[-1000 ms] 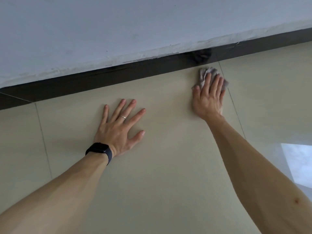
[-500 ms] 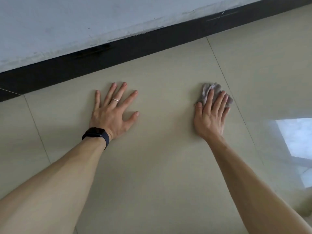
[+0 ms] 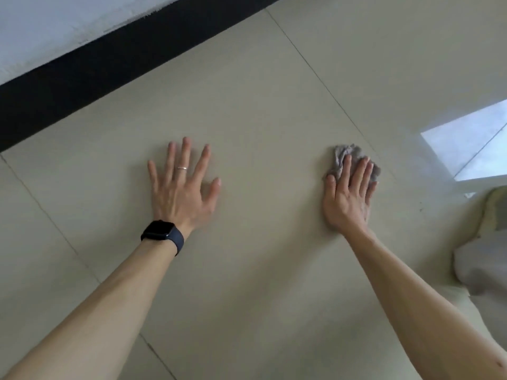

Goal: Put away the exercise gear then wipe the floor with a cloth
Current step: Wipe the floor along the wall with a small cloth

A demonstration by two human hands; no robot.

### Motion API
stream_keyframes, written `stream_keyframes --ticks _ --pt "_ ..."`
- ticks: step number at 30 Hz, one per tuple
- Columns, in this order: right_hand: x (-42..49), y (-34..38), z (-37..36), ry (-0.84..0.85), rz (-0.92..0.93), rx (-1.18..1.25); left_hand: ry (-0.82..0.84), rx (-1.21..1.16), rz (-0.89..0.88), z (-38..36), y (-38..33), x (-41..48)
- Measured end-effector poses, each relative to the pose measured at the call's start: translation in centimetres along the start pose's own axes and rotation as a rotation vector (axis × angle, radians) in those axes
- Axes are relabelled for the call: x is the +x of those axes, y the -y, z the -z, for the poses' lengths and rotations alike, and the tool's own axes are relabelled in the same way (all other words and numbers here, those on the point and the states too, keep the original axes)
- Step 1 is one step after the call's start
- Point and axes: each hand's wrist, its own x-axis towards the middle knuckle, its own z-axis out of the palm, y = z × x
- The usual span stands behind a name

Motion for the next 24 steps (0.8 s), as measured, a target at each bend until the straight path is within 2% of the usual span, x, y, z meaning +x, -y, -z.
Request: stream_keyframes --ticks 2,5,7,8,9,10,14,16,17,18,20,22,23,24 --pt "-5.0 0.8 -2.0 -0.034 0.029 -0.018 0.055 0.004 -0.078 -1.4 -3.5 -4.1" --pt "-14.0 0.2 -4.1 0.036 0.375 -0.128 0.042 0.009 -0.075 -2.4 -4.8 -6.0" --pt "-14.7 -2.6 -3.5 0.112 0.633 -0.175 0.037 0.013 -0.095 -2.5 -4.3 -5.9" --pt "-13.5 -4.0 -2.6 0.121 0.678 -0.201 0.036 0.021 -0.11 -2.5 -4.0 -6.0" --pt "-11.7 -5.2 -1.9 0.106 0.634 -0.225 0.036 0.029 -0.121 -2.6 -3.8 -6.1" --pt "-9.9 -6.2 -1.2 0.073 0.507 -0.209 0.038 0.033 -0.128 -2.6 -3.9 -6.1" --pt "-5.5 -6.9 0.2 -0.011 -0.225 0.038 0.061 0.007 -0.099 -2.5 -4.1 -5.9" --pt "-8.3 -4.2 -1.6 -0.042 -0.351 0.081 0.055 -0.001 -0.093 -2.4 -4.0 -5.8" --pt "-10.9 -2.2 -2.8 -0.048 -0.293 0.066 0.057 -0.011 -0.092 -2.4 -3.8 -5.8" --pt "-14.1 -0.3 -4.2 -0.041 -0.143 0.029 0.062 -0.028 -0.103 -2.2 -3.6 -5.6" --pt "-20.0 1.6 -6.1 0.055 0.308 -0.095 0.079 -0.067 -0.164 -1.8 -3.3 -5.7" --pt "-20.2 0.7 -5.8 0.12 0.688 -0.187 0.07 -0.05 -0.204 -1.2 -2.1 -6.5" --pt "-18.3 0.0 -5.2 0.116 0.763 -0.213 0.055 -0.011 -0.177 -0.8 -0.7 -7.1" --pt "-16.1 -0.3 -4.5 0.079 0.756 -0.237 0.036 0.032 -0.12 -0.5 1.1 -7.8"
